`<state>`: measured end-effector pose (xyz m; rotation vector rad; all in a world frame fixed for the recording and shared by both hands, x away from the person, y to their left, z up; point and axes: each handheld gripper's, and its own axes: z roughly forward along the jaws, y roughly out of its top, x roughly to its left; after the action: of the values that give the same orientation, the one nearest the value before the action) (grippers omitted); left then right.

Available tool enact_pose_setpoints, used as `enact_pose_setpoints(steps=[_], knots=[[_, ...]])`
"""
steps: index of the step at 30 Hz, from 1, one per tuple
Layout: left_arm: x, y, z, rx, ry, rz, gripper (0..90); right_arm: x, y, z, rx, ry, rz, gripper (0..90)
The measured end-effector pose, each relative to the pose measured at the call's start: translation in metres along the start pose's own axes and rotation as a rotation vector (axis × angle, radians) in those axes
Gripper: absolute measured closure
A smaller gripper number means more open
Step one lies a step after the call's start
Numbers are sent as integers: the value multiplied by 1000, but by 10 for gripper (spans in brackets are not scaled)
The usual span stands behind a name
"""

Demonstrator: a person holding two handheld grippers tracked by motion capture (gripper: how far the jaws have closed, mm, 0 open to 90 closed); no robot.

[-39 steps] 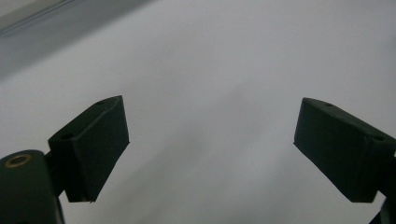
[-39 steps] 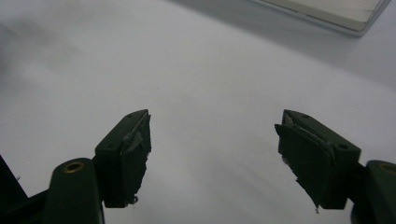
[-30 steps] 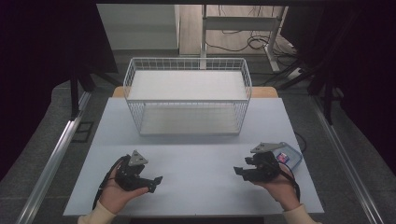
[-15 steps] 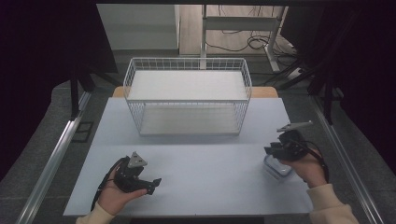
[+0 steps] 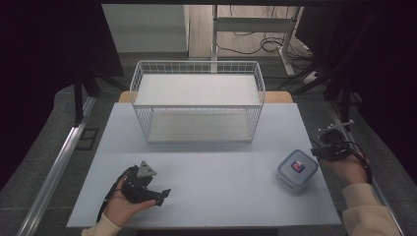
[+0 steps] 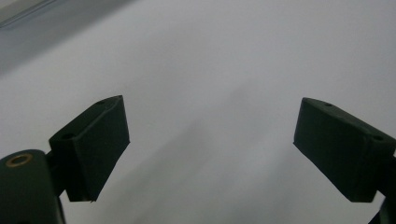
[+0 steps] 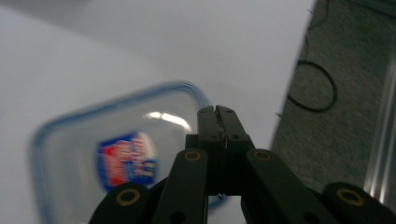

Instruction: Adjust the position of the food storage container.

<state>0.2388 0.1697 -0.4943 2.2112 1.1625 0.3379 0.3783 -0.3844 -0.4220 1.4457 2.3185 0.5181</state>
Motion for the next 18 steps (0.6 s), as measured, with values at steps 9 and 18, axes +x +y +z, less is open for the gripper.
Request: enact_pose_setpoints(steps=[9,18], knots=[[3,0,0,-4,4,2,106,-34,-23,28,95,-5,30,898],[7,-1,-2,-13,22,-15,109,-27,-22,34,103,42,-30,898]])
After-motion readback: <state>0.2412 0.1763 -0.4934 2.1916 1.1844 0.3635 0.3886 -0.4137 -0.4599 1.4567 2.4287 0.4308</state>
